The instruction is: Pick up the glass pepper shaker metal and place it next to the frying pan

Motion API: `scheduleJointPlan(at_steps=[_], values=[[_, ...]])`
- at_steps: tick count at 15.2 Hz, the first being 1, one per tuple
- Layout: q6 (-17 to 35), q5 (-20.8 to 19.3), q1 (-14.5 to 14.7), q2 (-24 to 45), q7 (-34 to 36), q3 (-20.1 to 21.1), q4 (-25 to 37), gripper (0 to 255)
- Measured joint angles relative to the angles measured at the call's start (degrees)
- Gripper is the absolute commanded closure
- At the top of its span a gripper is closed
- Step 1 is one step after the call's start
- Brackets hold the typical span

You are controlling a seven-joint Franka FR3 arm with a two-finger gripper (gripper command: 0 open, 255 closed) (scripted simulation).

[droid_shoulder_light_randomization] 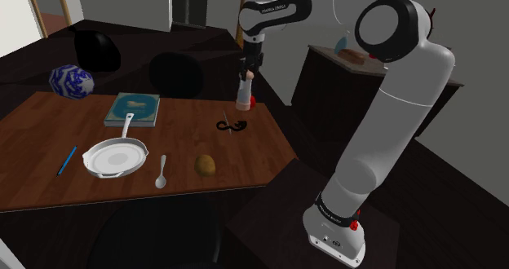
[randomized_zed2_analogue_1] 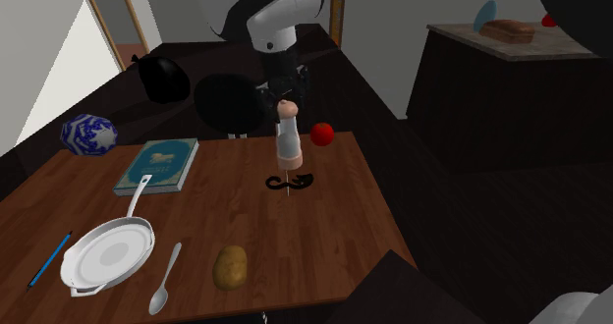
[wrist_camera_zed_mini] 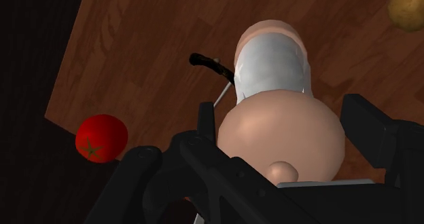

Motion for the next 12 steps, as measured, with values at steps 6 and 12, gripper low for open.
scheduleJointPlan(at_steps=[6, 12], values=[[-2.99, -0.1, 1.46, -1.02, 2.34, 1.29, 1.61, 255], [-4.62, -0.28, 5.75, -0.77, 10.34, 5.18, 2.29, 255]])
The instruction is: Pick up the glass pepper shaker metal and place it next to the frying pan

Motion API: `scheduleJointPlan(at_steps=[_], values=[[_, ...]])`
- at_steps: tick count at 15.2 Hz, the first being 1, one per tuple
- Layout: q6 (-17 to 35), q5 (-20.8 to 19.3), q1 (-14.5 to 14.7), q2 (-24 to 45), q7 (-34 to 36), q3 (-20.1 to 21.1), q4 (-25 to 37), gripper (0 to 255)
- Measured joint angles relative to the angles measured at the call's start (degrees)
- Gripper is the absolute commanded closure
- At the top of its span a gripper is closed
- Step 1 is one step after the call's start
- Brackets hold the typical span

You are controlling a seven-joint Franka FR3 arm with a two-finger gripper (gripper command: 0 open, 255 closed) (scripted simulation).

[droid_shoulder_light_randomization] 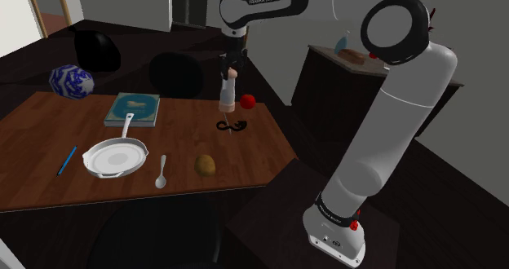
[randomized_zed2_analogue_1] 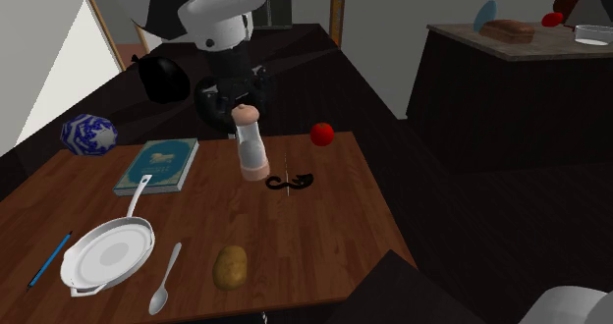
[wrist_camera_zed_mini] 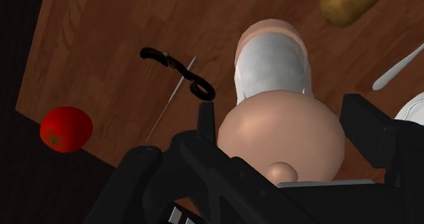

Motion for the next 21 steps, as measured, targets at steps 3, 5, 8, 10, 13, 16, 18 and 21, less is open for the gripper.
scheduleJointPlan(at_steps=[3, 5, 8, 10, 13, 16, 18, 21], values=[[-0.94, -0.02, 1.97, 0.91, 3.66, 1.76, 1.3, 255], [-2.04, -0.04, 3.5, 1.48, 6.38, 3.09, 2.58, 255], [-3.0, -0.12, 5.48, 3.23, 9.93, 4.73, 4.7, 255], [-3.79, -0.19, 6.87, 4.14, 12.33, 5.82, 6.01, 255], [-4.94, -0.47, 9.07, 7.06, 15.98, 7.39, 9.55, 255], [-7.01, -0.87, 11.41, 10.36, 19.49, 8.83, 14.36, 255], [-8.53, -1.19, 12.99, 12.67, 21.66, 9.67, 17.89, 255], [-10.14, -1.73, 15.57, 15.97, 25.1, 10.85, 22.2, 255]])
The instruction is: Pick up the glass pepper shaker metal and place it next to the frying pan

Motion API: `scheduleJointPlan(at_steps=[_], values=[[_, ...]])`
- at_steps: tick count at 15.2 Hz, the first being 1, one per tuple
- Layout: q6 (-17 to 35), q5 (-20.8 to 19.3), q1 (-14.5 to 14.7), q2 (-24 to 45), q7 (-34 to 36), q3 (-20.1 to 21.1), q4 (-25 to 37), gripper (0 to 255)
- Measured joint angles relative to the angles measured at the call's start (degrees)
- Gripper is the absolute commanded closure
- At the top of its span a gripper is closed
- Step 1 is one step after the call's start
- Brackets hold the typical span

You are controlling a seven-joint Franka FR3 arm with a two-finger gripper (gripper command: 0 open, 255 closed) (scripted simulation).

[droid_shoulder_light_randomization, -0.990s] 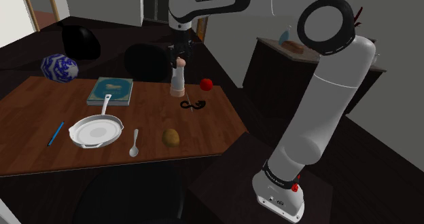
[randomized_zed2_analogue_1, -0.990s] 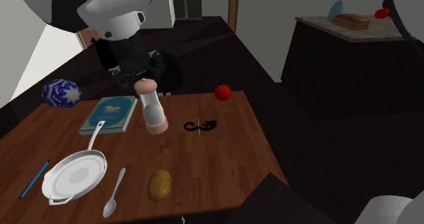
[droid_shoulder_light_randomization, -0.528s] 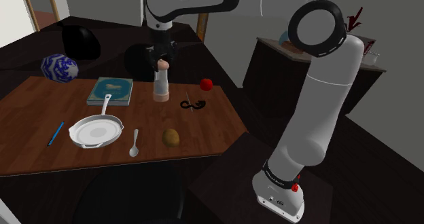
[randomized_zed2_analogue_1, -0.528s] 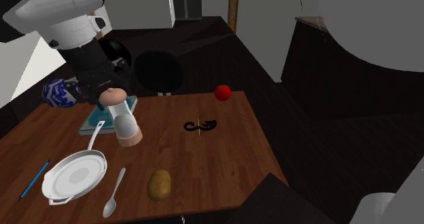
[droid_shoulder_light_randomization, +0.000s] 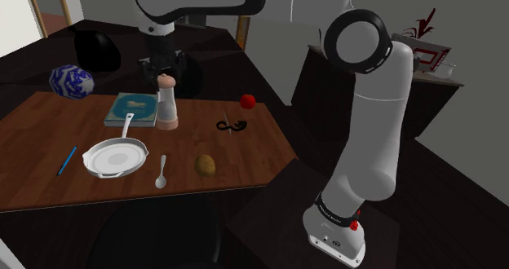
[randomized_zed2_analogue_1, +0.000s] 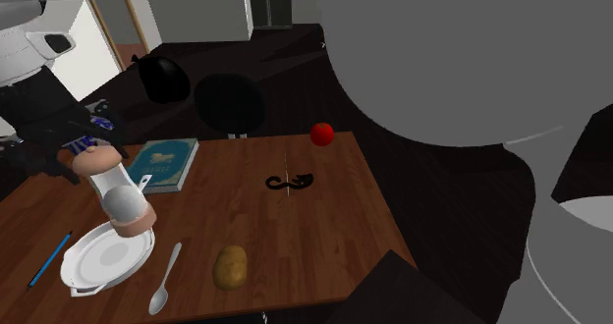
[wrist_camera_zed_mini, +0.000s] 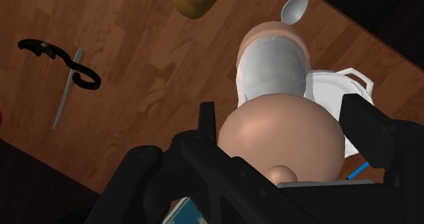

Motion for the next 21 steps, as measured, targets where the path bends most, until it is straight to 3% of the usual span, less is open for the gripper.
scheduleJointPlan(at_steps=[5, 10, 21], values=[[-5.32, -1.29, 4.84, 8.22, 4.81, 1.38, 12.71, 255], [-13.53, -2.97, 10.71, 20.79, 7.96, 1.64, 33.03, 255], [-4.16, -2.85, 9.87, 18.98, 9.9, 1.91, 21.54, 255]])
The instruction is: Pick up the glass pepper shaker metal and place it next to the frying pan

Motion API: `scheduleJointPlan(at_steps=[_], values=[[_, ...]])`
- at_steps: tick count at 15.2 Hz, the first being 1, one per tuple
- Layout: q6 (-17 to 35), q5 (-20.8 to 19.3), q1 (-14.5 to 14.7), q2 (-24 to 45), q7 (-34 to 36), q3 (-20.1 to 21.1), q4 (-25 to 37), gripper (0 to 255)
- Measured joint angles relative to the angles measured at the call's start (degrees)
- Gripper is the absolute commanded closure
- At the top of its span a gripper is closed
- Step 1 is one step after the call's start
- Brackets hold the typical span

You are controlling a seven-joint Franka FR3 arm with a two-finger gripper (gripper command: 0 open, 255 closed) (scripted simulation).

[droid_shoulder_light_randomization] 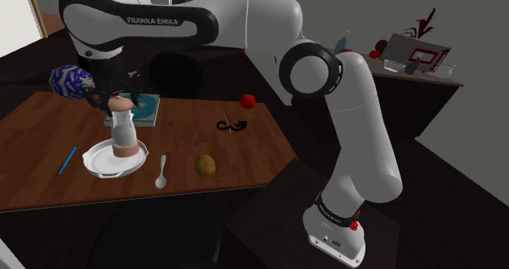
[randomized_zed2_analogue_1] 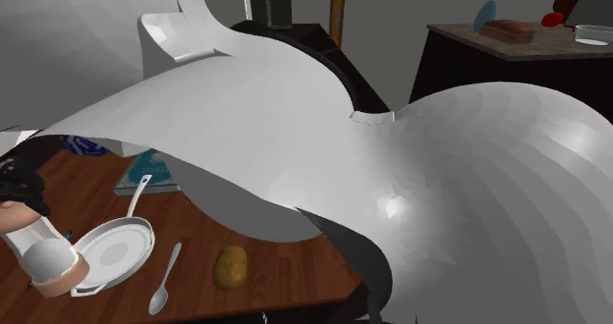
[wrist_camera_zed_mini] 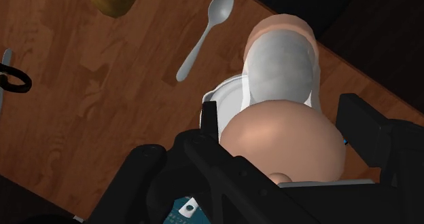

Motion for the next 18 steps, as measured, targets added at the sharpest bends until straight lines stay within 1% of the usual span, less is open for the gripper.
scheduleJointPlan(at_steps=[14, 18], values=[[10.56, -0.4, -0.87, 0.25, 1.57, -0.11, -10.49, 255], [12.77, -0.63, -0.85, 1.22, 1.99, -0.22, -11.77, 255]])
